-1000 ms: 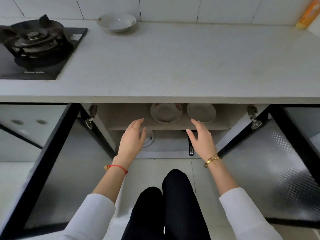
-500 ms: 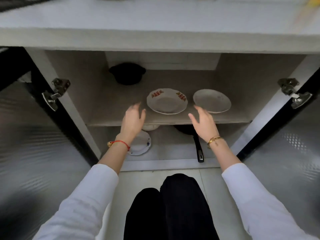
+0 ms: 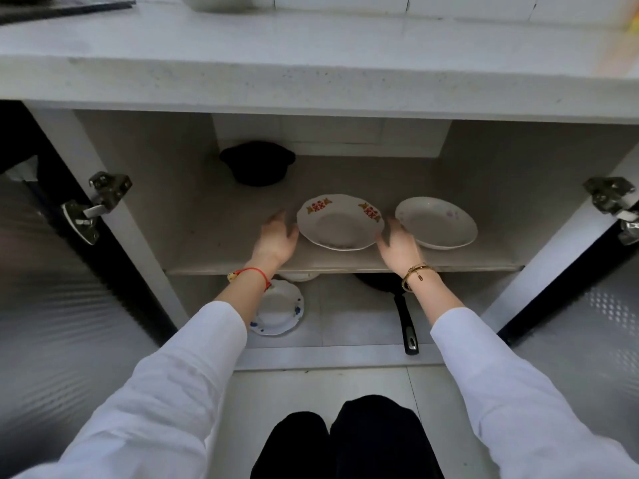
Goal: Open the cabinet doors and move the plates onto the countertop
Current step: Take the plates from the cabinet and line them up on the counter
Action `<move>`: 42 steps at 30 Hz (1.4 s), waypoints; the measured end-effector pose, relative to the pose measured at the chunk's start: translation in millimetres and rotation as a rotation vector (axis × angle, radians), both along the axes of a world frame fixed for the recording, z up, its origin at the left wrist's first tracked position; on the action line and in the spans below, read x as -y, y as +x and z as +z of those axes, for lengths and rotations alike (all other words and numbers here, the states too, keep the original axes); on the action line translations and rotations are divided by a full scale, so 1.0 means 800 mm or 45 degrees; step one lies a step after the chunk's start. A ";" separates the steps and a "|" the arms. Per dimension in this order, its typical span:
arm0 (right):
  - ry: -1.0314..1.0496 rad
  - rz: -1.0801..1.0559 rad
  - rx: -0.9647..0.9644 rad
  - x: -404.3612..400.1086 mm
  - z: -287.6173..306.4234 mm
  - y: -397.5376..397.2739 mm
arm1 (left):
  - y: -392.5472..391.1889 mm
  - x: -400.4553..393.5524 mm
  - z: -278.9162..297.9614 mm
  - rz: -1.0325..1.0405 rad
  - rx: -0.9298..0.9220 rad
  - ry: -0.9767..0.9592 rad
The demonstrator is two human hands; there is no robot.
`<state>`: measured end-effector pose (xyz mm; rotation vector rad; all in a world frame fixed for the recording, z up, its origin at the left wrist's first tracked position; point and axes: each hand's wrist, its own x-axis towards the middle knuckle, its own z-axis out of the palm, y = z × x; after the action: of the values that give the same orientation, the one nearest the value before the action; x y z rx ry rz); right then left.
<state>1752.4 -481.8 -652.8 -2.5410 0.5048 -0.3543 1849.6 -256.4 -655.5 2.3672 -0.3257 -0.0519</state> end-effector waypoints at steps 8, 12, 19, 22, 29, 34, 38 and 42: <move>0.054 -0.008 -0.151 0.023 -0.017 0.044 | 0.033 0.033 -0.016 -0.034 -0.141 0.068; 0.053 0.020 -0.229 0.029 -0.024 0.051 | 0.039 0.037 -0.021 -0.093 -0.131 0.053; 0.159 0.053 -0.245 0.034 -0.025 0.048 | 0.035 0.034 -0.025 -0.138 -0.158 -0.024; 0.169 0.049 -0.208 0.030 -0.025 0.041 | 0.028 0.030 -0.025 -0.141 -0.150 -0.051; 0.292 0.124 -0.064 0.010 -0.032 -0.014 | -0.027 0.002 -0.039 -0.102 -0.081 -0.220; 0.376 0.142 0.036 -0.022 -0.044 -0.065 | -0.086 -0.029 -0.039 -0.019 0.014 -0.387; 0.348 0.194 0.113 -0.047 -0.050 -0.105 | -0.135 -0.057 -0.036 0.043 0.141 -0.441; 0.347 0.230 0.160 -0.073 -0.046 -0.141 | -0.180 -0.084 -0.032 0.057 0.153 -0.476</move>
<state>1639.6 -423.8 -689.4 -2.2624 0.2540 -0.3500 1705.7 -188.9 -681.3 2.0087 -0.3098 0.1601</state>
